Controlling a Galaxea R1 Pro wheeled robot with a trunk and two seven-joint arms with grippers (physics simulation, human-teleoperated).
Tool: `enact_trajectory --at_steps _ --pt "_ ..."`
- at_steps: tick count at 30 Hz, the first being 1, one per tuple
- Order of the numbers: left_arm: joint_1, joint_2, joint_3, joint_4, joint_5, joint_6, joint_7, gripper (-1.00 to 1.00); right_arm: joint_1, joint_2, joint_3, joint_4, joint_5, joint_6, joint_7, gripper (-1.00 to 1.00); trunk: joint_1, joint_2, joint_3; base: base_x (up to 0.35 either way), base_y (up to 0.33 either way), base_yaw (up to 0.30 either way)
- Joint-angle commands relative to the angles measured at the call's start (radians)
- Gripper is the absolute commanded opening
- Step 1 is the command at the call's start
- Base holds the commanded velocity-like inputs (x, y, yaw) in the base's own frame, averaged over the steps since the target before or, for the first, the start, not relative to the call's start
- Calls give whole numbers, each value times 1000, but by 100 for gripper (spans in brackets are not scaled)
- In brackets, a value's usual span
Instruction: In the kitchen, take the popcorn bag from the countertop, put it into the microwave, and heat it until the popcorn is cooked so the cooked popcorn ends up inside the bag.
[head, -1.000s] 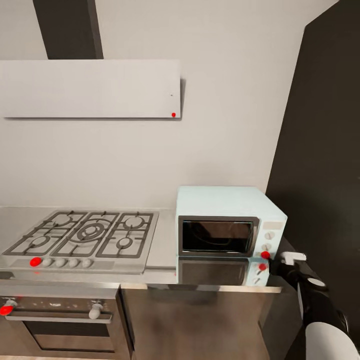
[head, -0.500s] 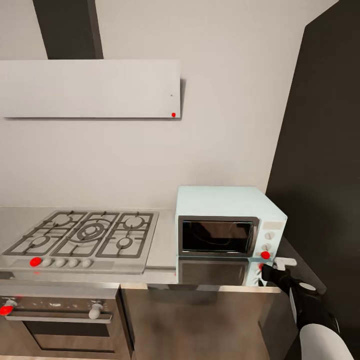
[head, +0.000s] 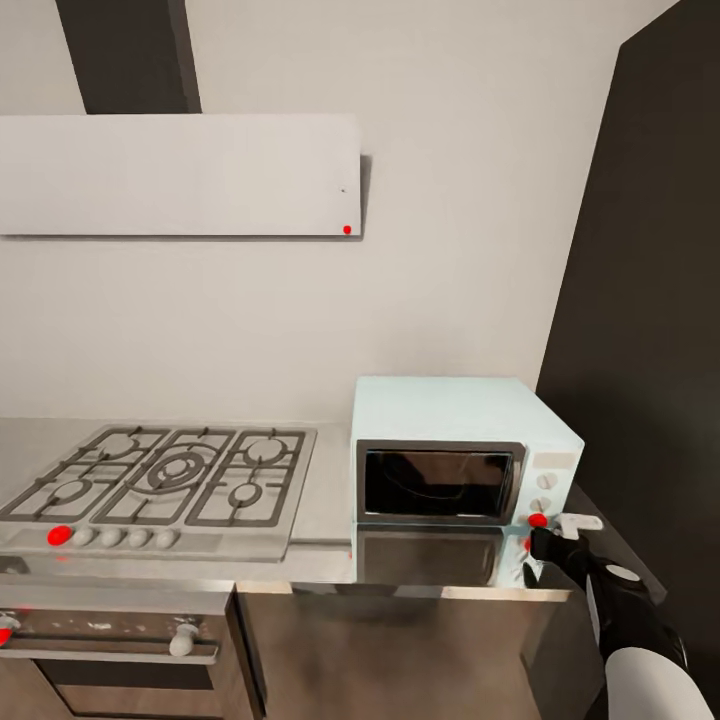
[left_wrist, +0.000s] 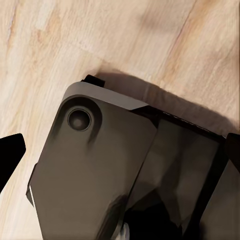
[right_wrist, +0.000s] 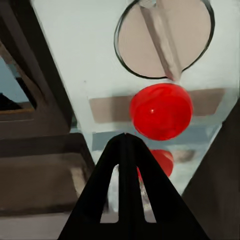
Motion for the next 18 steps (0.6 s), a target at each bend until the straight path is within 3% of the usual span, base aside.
enact_trajectory --at_steps 1,7,15,18 --pt "-1 0 -8 0 7 -2 4 100 -1 1 -5 -2 6 4 7 -100 1 -2 -2 214 0 0" --pt "-1 0 -8 0 7 -2 4 100 -1 -5 -8 0 3 4 6 -100 1 -2 -2 147 0 0" --pt "-1 0 -8 0 7 -3 4 100 -1 -6 -9 7 3 0 4 -100 1 -2 -2 11 0 0" --pt "-1 0 -8 0 7 -3 4 100 -1 -20 -9 9 3 -2 3 -100 1 -2 -2 0 0 0"
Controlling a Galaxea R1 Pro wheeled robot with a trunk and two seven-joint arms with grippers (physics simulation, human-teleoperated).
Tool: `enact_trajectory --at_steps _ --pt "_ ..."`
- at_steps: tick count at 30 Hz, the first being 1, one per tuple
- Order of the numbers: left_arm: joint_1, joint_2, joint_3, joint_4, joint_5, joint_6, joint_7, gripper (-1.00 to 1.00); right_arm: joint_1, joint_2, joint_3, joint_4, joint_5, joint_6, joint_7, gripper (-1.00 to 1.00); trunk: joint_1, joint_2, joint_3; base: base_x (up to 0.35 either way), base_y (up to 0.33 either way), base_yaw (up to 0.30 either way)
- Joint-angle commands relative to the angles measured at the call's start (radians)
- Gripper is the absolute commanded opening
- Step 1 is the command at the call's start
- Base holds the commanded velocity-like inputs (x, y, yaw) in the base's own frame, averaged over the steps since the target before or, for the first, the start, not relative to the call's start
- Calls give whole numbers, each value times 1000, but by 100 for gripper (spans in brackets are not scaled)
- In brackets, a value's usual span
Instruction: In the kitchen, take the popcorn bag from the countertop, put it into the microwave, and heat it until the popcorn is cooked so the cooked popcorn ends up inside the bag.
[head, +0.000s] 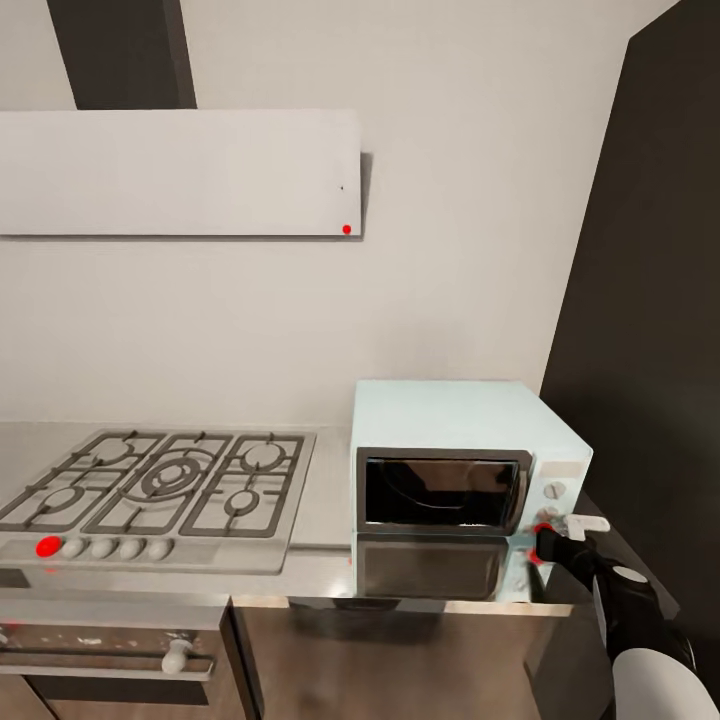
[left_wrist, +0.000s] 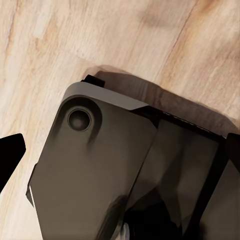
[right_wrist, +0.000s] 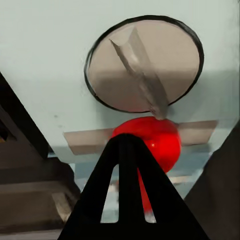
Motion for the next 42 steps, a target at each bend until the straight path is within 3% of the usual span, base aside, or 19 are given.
enact_trajectory --at_steps 1,26,38,42 --pt "-1 0 -8 0 7 -2 4 100 -1 -3 -4 -1 4 4 8 -100 0 -2 -2 0 0 0" --pt "-1 0 -8 0 8 -3 4 100 -1 -8 -4 1 4 -17 -9 -100 0 -2 -2 19 -1 0" --pt "-1 0 -8 0 8 -3 4 100 -1 -8 -4 1 6 -14 5 -100 0 -2 -2 -252 -173 0" --pt "-1 0 -8 0 8 -3 4 100 -1 -6 -1 -40 13 -4 35 -100 0 -2 -2 -265 -184 0"
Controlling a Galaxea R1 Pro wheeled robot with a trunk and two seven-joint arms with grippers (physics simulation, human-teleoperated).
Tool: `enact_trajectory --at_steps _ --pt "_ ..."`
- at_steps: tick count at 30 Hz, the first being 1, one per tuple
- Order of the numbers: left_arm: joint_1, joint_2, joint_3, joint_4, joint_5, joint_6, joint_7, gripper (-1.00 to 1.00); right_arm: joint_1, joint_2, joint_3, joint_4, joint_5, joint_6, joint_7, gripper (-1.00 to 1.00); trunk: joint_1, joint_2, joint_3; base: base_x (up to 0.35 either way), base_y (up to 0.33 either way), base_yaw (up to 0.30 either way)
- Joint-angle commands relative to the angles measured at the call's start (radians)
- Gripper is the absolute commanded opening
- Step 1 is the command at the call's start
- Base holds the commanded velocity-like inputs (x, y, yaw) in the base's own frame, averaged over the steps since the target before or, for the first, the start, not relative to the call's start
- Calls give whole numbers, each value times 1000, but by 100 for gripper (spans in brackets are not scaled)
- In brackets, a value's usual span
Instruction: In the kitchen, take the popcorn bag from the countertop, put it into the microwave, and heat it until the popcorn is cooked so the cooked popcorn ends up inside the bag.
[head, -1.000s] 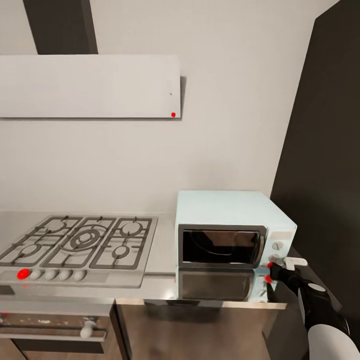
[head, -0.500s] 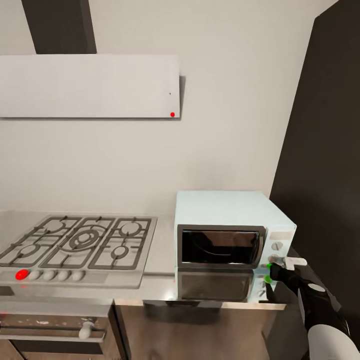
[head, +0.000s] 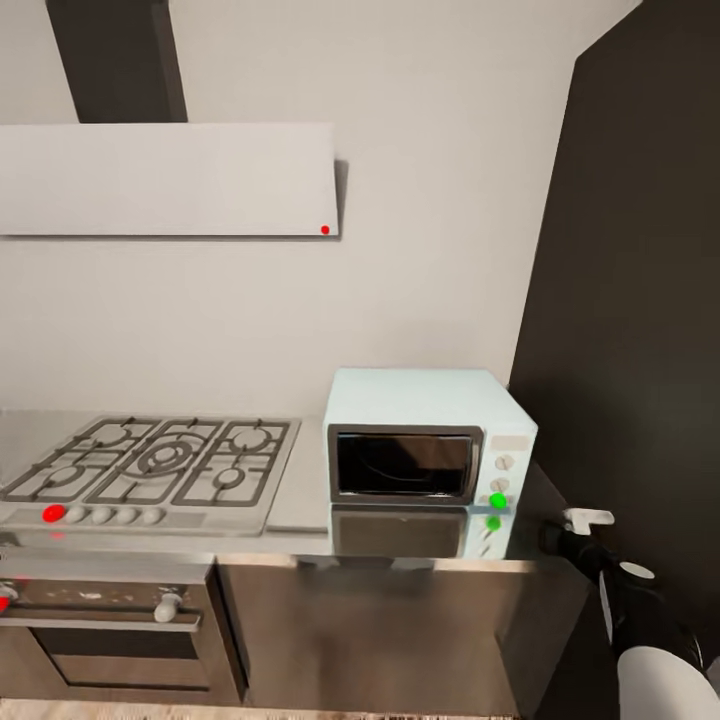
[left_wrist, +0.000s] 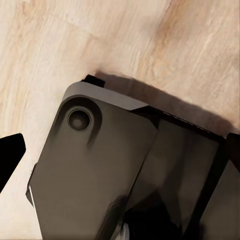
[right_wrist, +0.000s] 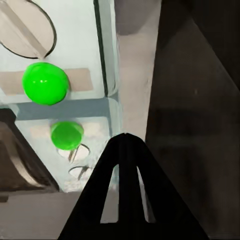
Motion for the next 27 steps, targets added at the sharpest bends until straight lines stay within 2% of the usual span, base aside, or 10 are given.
enact_trajectory --at_steps 1,5,6,8,10,11,12,16,23,27 --pt "-1 0 -8 0 7 -3 5 100 -1 4 -3 -29 17 27 38 -100 0 -2 -2 -265 -184 0" --pt "-1 0 -8 0 7 -3 5 100 -1 14 -1 -120 160 270 205 -100 0 -2 -2 -265 -184 0" --pt "-1 0 -8 0 7 -3 5 100 -1 28 0 -127 251 317 230 -100 0 -2 -2 -265 -184 0" --pt "-1 0 -8 0 7 -3 5 100 2 61 -2 -111 343 330 235 -100 0 -2 -2 -265 -184 0" --pt "-1 0 -8 0 7 -3 5 100 2 70 -3 -38 380 326 219 -100 0 -2 -2 -265 -184 0" --pt "-1 0 -8 0 7 -3 5 100 2 70 -4 34 386 321 195 -100 0 -2 -2 -265 -184 0" --pt "-1 0 -8 0 7 -3 5 100 2 59 -6 299 390 236 85 -100 0 -2 -2 -265 -184 0" --pt "-1 0 -8 0 7 -3 4 100 27 -20 -4 775 389 -59 -226 -100 0 -2 -2 -241 -180 0" --pt "-1 6 -10 0 -4 -1 4 100 377 -21 -5 820 368 -189 -263 -100 0 -2 -2 -37 -33 0" --pt "-1 80 -15 -1 -10 11 2 100 424 -22 -6 821 301 -211 -263 -100 0 -2 -2 0 0 0"
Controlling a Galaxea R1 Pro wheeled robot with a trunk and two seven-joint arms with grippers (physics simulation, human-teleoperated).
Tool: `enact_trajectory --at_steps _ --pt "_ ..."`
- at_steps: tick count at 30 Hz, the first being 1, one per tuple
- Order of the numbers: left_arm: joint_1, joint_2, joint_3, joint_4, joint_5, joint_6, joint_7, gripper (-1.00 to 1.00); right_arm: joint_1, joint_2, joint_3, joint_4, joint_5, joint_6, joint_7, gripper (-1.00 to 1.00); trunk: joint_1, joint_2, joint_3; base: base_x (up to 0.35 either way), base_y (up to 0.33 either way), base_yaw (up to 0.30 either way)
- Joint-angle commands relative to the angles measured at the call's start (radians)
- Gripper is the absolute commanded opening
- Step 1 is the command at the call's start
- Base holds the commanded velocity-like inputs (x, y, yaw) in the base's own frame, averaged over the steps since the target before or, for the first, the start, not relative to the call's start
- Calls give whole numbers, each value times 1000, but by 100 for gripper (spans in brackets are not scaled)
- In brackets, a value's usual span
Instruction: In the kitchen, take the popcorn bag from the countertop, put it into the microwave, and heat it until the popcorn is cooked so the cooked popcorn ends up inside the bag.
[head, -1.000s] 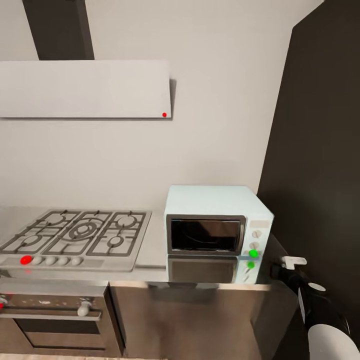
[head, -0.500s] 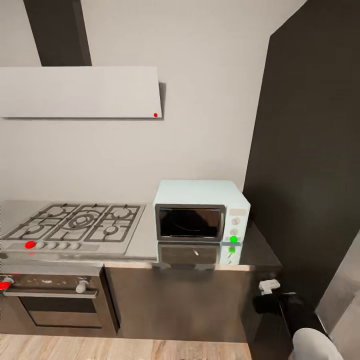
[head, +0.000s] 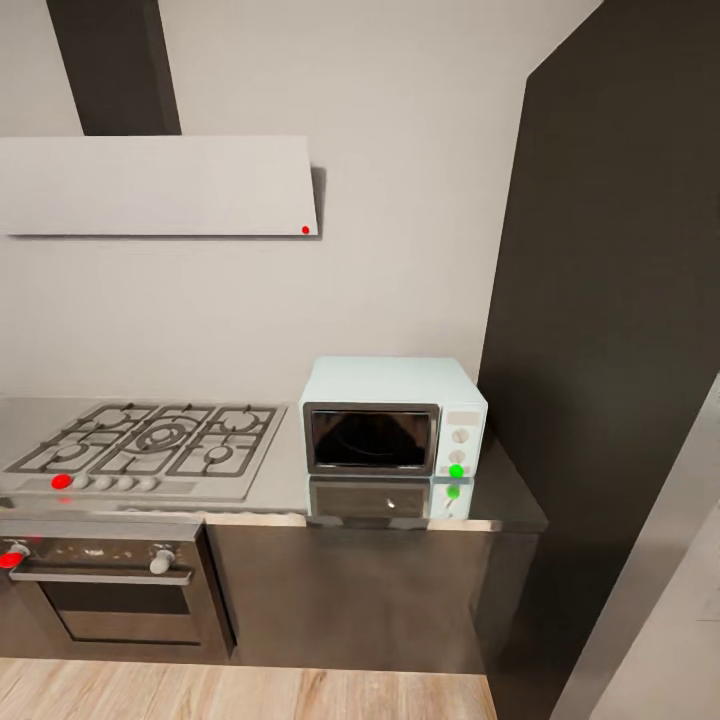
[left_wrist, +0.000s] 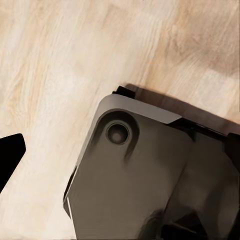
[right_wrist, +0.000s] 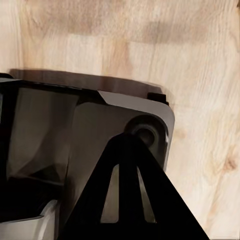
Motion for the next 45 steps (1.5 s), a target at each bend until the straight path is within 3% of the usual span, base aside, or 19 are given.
enact_trajectory --at_steps 1,9,11,12,13,14,15,16,17,18,19,20,21,22,23,24,25,26,45 --pt "-1 6 -10 0 6 -1 4 100 -1 -1 -8 3 5 -4 1 -100 0 -2 -2 0 0 0" --pt "-1 9 -13 0 3 1 -7 100 0 0 -8 3 5 -2 2 -100 0 -2 -2 0 0 0" --pt "-1 17 -13 0 0 1 -54 100 0 -1 -8 3 2 -3 1 -100 0 -2 -2 0 0 0" --pt "-1 29 -13 0 0 2 -102 100 0 -4 -15 3 -18 -3 -1 -100 0 -2 -2 0 0 0" --pt "-1 46 -12 0 1 2 -155 100 0 -8 -40 1 -76 -3 -9 -100 0 -2 -2 0 0 0" --pt "-1 62 -11 0 1 3 -213 100 0 -12 -76 -1 -183 -5 -36 -100 0 -2 -2 0 0 0" --pt "-1 67 -11 0 3 3 -232 100 0 -13 -81 -1 -229 -5 -54 -100 0 -2 -2 0 0 0" --pt "-1 69 -8 1 9 2 -229 100 3 -6 -37 0 -191 -4 -65 -100 0 -2 -2 0 0 0" --pt "-1 69 -4 1 14 1 -167 100 6 -1 23 1 -102 -5 -72 -100 0 -2 -2 0 0 0" --pt "-1 67 -1 1 16 -2 -69 100 7 3 52 2 -40 -5 -79 -100 0 -2 -2 0 0 0" --pt "-1 64 -1 -1 12 -6 12 100 8 0 34 2 -47 -7 -85 -100 0 -2 -2 0 0 0" --pt "-1 61 -4 -2 7 -7 -37 100 9 -5 -20 0 -129 -9 -88 -100 0 -2 -2 0 0 0" --pt "-1 64 -8 -1 6 -4 -152 100 9 -7 -33 0 -164 -10 -86 -100 0 -2 -2 0 0 0" --pt "-1 74 -9 1 9 0 -279 100 9 -3 -5 0 -133 -10 -82 -100 0 -2 -2 0 0 0" --pt "-1 78 -8 2 14 1 -282 100 9 0 21 2 -85 -11 -84 -100 0 -2 -2 0 0 0" --pt "-1 77 -3 2 19 0 -183 100 9 -1 25 2 -61 -11 -88 -100 0 -2 -2 0 0 0" --pt "-1 75 -1 1 18 -1 -80 100 9 -5 11 3 -91 -10 -89 -100 0 -2 -2 0 0 0" --pt "-1 69 -7 -5 14 -23 7 100 37 65 12 -3 58 -41 -238 -100 0 -2 -2 0 0 0" --pt "-1 68 -5 -5 14 -23 7 100 37 65 12 -3 58 -41 -239 -100 0 -2 -2 0 0 0"
